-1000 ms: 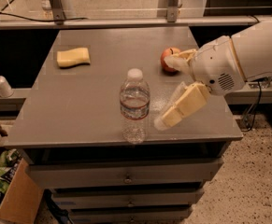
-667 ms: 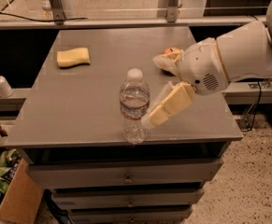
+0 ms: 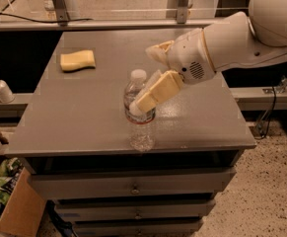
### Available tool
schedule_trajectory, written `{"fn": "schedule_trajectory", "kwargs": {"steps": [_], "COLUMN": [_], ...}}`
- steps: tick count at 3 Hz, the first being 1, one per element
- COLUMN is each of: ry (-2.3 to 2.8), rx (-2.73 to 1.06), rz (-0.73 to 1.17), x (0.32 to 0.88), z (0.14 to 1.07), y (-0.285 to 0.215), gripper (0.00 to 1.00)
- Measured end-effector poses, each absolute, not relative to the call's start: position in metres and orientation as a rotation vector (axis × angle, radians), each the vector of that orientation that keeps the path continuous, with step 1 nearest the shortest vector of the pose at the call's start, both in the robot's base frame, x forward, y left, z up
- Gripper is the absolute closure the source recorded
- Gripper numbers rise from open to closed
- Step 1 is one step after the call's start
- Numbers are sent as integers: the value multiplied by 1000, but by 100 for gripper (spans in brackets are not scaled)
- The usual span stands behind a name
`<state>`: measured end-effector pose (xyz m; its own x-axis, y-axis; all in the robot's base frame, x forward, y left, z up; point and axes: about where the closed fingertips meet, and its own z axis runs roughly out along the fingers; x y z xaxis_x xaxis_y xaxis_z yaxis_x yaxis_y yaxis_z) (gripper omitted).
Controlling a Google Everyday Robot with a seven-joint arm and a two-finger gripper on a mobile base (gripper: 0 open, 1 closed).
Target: Knock water bottle over
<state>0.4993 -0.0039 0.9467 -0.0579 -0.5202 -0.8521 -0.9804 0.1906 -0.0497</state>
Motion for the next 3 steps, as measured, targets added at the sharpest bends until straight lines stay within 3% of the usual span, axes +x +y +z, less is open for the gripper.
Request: {"fn": "schedule_trajectory", "kwargs": {"steps": [3], "ry": [1673], "rx": [-1326], "rz": [689], "x": [601], "z": [986], "y": [-9], "gripper": [0]}}
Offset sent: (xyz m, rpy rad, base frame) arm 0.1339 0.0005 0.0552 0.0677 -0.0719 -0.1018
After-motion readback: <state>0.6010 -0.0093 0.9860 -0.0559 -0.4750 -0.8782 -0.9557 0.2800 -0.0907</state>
